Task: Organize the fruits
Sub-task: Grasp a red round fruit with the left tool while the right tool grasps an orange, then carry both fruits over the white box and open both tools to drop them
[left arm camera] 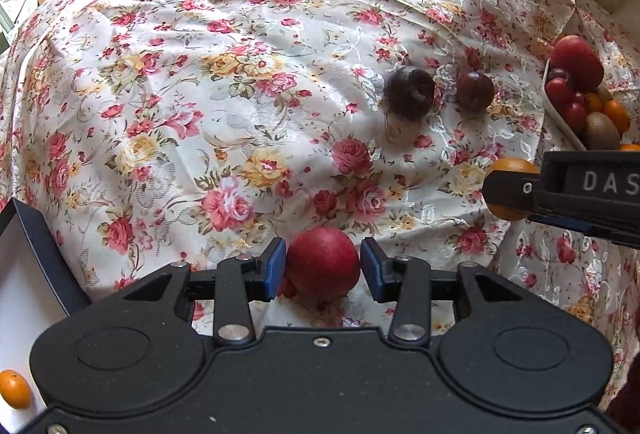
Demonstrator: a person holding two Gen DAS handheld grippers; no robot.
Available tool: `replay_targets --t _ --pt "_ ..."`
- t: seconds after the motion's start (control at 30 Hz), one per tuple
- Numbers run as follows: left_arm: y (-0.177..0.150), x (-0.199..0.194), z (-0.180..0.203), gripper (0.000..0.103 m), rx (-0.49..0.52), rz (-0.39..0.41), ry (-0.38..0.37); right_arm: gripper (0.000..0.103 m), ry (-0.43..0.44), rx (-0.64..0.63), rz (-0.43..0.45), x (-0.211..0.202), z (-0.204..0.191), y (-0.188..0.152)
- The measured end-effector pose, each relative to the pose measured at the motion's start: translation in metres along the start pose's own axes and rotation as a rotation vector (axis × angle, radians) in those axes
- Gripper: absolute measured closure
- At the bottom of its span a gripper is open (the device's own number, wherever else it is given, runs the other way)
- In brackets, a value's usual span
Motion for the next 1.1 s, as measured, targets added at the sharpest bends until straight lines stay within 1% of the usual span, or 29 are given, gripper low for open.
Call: replay_targets --t 0.13,0.27,0.33,0.43,0.5,0.6,0.77,0.9,0.97,1.1 --pt "0.003 0.012 -0.001 0.051 -0.003 -0.056 -0.013 0.065 0.006 -0.012 0.004 -0.002 -0.002 -0.001" --pt "0.003 0.007 -0.006 0.053 -0.014 -0.053 -0.052 0.065 0.012 -0.024 0.011 -0.005 -0.003 -0.002" --pt "0.002 -0.002 -0.012 0.053 -0.028 -0.042 -0.057 0.065 0.015 -0.032 0.015 -0.007 -0.004 -0.003" --pt "-0.001 -0.024 -0.024 0.053 -0.040 -0.003 -0.048 0.065 0.029 -0.047 0.019 -0.011 -0.006 -0.006" --pt "-0.005 -0.042 -0.036 0.053 -0.059 0.016 -0.057 0.065 0.033 -0.065 0.022 -0.015 -0.010 -0.010" --pt "-0.015 -0.067 -0.054 0.053 -0.082 0.041 -0.043 0.065 0.038 -0.100 0.030 -0.023 -0.017 -0.019" --pt "-0.043 -0.103 -0.092 0.053 -0.128 0.084 -0.003 0.065 0.063 -0.170 0.032 -0.034 -0.036 -0.043" --pt "-0.073 -0.120 -0.124 0.053 -0.182 0.095 0.031 0.065 0.086 -0.235 0.029 -0.043 -0.057 -0.068" --pt "-0.091 -0.125 -0.142 0.053 -0.223 0.088 0.044 0.065 0.103 -0.263 0.014 -0.044 -0.068 -0.083" --pt "-0.123 -0.125 -0.174 0.053 -0.311 0.081 0.046 0.065 0.145 -0.316 -0.044 -0.040 -0.093 -0.118"
Point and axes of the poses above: each gripper's, at about its wrist camera, not at the fingertips, and x roughly the way its jaws point, z to its right, y to its top, the point moved 1 cm from there along x, roughly the way its jaws point, and after that the axes turned 6 degrees about -z, right-handed, at the moved point
